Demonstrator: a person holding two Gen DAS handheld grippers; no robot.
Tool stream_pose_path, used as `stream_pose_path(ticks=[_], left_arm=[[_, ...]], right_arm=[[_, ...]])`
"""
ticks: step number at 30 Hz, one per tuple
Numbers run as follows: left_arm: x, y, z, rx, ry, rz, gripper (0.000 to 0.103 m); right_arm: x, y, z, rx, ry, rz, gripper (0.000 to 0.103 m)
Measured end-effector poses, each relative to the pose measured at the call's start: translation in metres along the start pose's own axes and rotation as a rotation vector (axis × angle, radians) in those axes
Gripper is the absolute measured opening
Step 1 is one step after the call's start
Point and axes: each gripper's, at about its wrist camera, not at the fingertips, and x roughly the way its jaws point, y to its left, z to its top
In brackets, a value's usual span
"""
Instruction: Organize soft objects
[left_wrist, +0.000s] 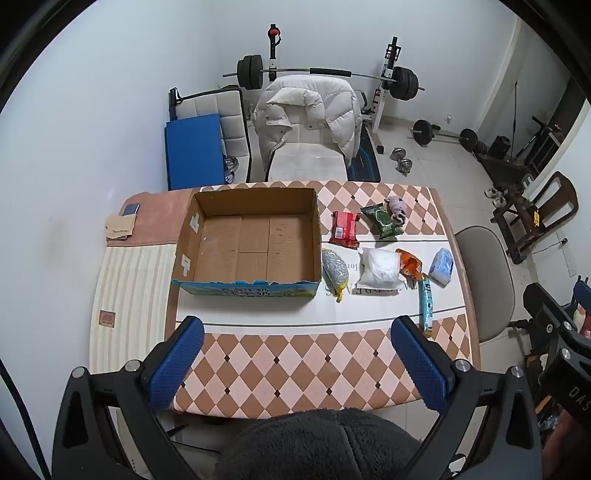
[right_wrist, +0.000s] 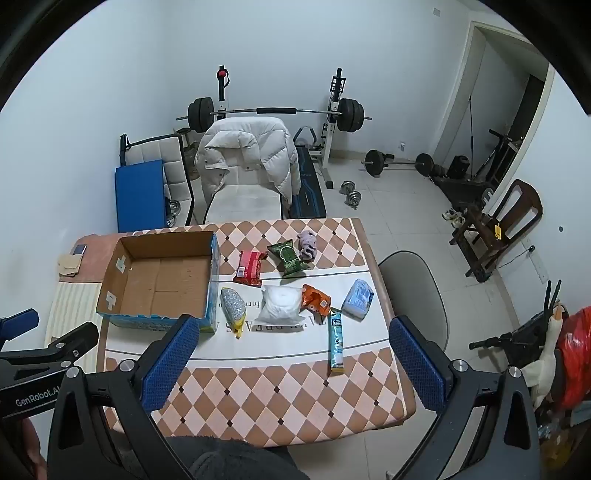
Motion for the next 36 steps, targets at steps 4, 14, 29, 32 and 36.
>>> stream_pose_path(ticks=[4, 14, 29, 32, 36], left_arm=[[0.0, 0.0, 0.0, 0.0, -0.002, 0.001, 0.103], [-0.002, -0.001, 0.004, -0.006, -0.008, 0.001, 0.103], [-0.014, -0.003, 0.012, -0.006, -0.026, 0.003, 0.103], [-0.017, -0.004, 0.015, -0.006, -0.033, 0.004, 0.103], [-0.019, -0.002, 0.016, -0.008, -0.039, 0.007, 0.103]], right_arm=[[0.0, -0.001, 0.0, 0.003, 0.004, 0.004, 0.103], [0.0, -0.002, -0.002, 0.001, -0.003, -0.002, 0.103], [-0.01, -0.001, 0.007, 0.002, -0.018, 0.013, 0.103], [-0.01, -0.001, 0.007, -0.001, -0.023, 0.012, 0.103], [-0.011, -0.001, 0.01, 0.001, -0.022, 0.015, 0.103]])
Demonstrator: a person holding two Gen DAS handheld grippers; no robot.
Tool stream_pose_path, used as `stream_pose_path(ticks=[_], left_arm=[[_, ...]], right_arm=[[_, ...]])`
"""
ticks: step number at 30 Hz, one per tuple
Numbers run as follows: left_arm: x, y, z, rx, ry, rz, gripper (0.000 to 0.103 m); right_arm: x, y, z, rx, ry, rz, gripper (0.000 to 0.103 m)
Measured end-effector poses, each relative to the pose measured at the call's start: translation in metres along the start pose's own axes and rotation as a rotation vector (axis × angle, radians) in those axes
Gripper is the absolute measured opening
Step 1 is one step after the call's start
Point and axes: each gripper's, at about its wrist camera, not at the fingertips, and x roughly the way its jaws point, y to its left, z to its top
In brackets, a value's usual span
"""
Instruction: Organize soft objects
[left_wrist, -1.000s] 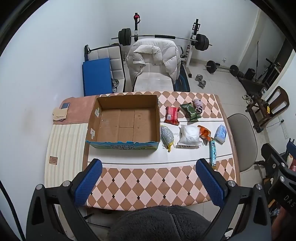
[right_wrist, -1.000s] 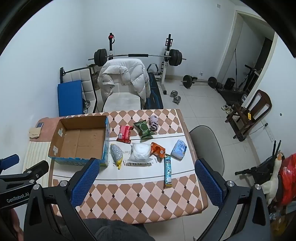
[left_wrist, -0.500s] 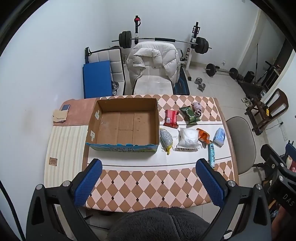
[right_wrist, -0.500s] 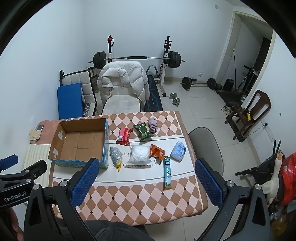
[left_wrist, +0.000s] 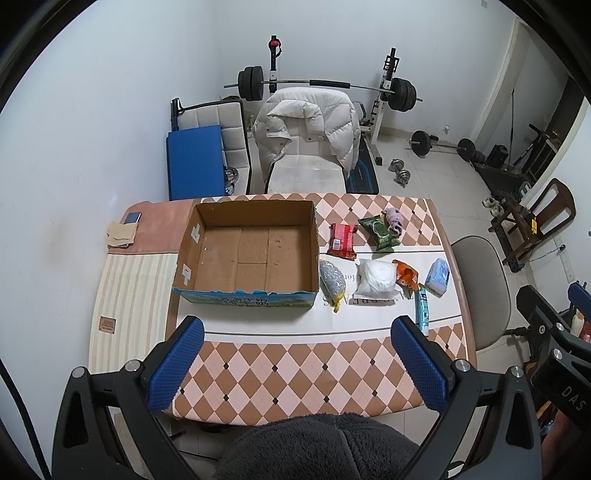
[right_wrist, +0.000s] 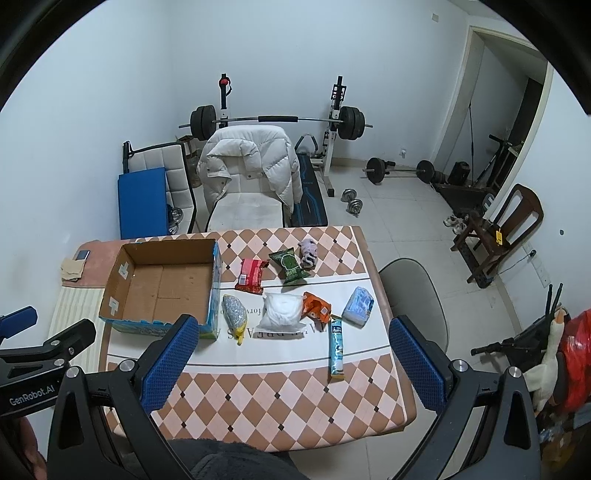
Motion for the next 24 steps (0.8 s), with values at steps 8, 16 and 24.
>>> stream_pose_path(ticks=[8, 16, 24], left_arm=[[0.0001, 0.0018, -0.0009, 0.001, -0.001, -0.002, 0.103], [-0.0008, 0.0089, -0.0037, 0.001, -0.012, 0.001, 0.103], [-0.0011, 0.0088, -0.0031, 0.001, -0.013, 0.001, 0.103]], right_arm=[[-0.0014, 0.002, -0.0005, -0.002, -0.003, 0.002, 0.103], [-0.0015, 0.0015, 0.0001, 0.0, -0.004, 0.002, 0.103], [-0.0018, 0.0011, 0.0001, 0.001, -0.005, 0.005, 0.103]])
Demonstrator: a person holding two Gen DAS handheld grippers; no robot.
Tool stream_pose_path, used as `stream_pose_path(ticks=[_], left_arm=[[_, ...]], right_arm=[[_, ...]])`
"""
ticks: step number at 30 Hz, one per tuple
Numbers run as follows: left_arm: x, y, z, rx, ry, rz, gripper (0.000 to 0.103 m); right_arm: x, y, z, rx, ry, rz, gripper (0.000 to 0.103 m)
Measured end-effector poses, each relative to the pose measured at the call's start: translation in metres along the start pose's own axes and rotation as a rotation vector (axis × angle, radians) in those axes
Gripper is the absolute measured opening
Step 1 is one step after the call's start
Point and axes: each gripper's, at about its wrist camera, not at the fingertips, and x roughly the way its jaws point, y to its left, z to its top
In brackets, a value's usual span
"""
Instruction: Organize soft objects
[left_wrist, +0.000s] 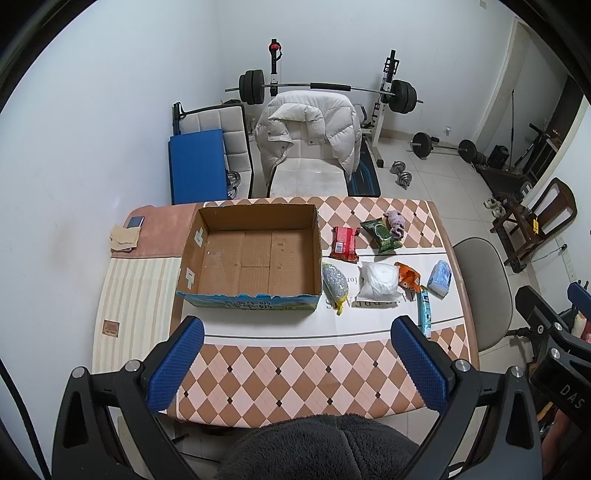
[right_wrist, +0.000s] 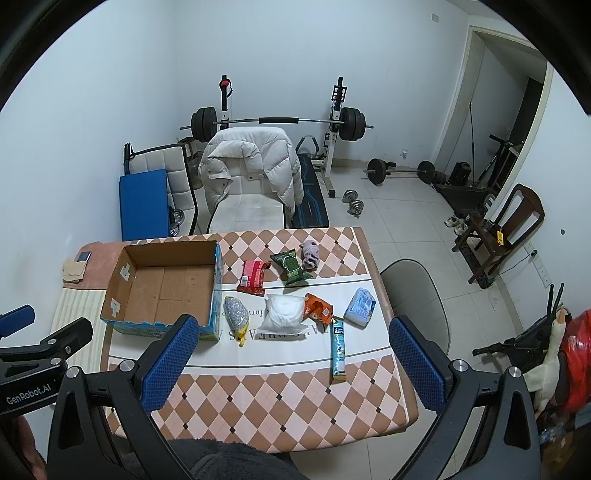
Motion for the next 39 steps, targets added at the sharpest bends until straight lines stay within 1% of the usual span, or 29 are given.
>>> stream_pose_path(ticks=[20, 39], left_arm=[[-0.0003, -0.0021, -0.0017, 0.002, -0.001, 0.003, 0.103], [0.0013, -0.0025, -0.0032, 0.004, -0.001, 0.002, 0.103]], right_arm=[[0.0001, -0.0003, -0.0013, 0.001, -0.003, 0.0, 0.103], [0.0003, 0.0002, 0.0054, 0.013, 0.002, 0.007, 0.103]])
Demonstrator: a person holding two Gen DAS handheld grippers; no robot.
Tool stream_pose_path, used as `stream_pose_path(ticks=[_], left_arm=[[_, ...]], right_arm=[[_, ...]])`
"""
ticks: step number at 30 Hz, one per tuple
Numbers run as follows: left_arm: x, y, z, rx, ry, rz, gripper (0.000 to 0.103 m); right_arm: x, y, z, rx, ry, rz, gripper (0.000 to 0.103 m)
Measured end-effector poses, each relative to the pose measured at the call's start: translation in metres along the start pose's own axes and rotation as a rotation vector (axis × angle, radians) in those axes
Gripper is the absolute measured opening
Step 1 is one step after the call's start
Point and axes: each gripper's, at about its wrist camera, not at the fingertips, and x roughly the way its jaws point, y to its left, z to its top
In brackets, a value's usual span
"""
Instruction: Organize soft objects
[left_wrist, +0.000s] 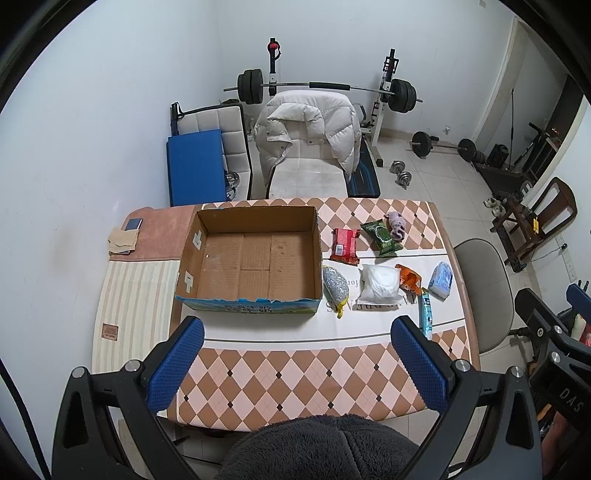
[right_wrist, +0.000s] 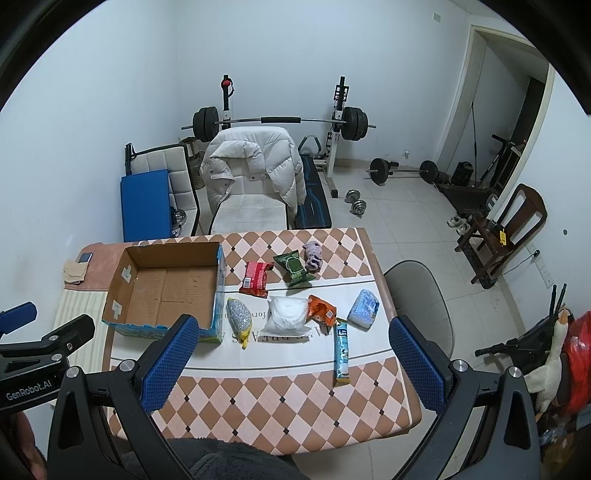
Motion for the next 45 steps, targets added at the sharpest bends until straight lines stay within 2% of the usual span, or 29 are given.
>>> stream_pose_path(ticks=[4, 7, 13, 18, 24, 28, 32, 37, 38, 39, 41, 43, 44, 45], left_arm=[[0.015, 0.0, 0.013, 0.008, 0.009, 0.005, 0.103], [0.044, -0.009, 0.032, 0.034, 0.041, -0.005, 0.103], [0.142, -0.054, 0.069, 0.082, 0.209, -0.101, 0.103], [0.24, -0.104, 0.086, 0.118, 0.384, -0.149, 0.103], [0.369, -0.164, 0.076, 0.109, 0.623, -0.186, 0.103], [0.435, -0.191, 0.055, 0.112, 0.763, -0.195, 0.103], [0.477, -0.204, 0.039, 0.099, 0.841, -0.189, 0.103], [0.502, -0.215, 0.028, 0.115, 0.866, -0.166, 0.103], [0.504, -0.218, 0.026, 0.133, 0.858, -0.154, 0.1], [0.509, -0.22, 0.025, 0.15, 0.85, -0.131, 0.087], [0.506, -0.22, 0.024, 0.159, 0.832, -0.112, 0.08], [0.499, -0.219, 0.026, 0.16, 0.819, -0.102, 0.07], [0.496, -0.218, 0.027, 0.161, 0.81, -0.099, 0.068], [0.491, -0.218, 0.028, 0.167, 0.795, -0.087, 0.067]], right_arm=[[0.019, -0.01, 0.005, 0.052, 0.025, 0.014, 0.103], [0.046, -0.033, 0.01, 0.112, 0.064, 0.018, 0.103], [0.137, -0.093, 0.017, 0.221, 0.187, -0.007, 0.103], [0.25, -0.145, 0.011, 0.276, 0.341, -0.022, 0.103], [0.389, -0.202, -0.003, 0.34, 0.5, -0.045, 0.103], [0.467, -0.226, -0.016, 0.382, 0.609, -0.043, 0.103], [0.525, -0.236, -0.031, 0.396, 0.697, -0.021, 0.103], [0.568, -0.239, -0.049, 0.401, 0.776, -0.001, 0.103], [0.574, -0.239, -0.052, 0.407, 0.785, 0.007, 0.103], [0.581, -0.24, -0.055, 0.418, 0.797, 0.021, 0.103], [0.591, -0.243, -0.058, 0.433, 0.81, 0.033, 0.1], [0.601, -0.245, -0.061, 0.446, 0.828, 0.036, 0.086], [0.605, -0.245, -0.064, 0.447, 0.842, 0.035, 0.081], [0.609, -0.245, -0.066, 0.448, 0.858, 0.032, 0.067]])
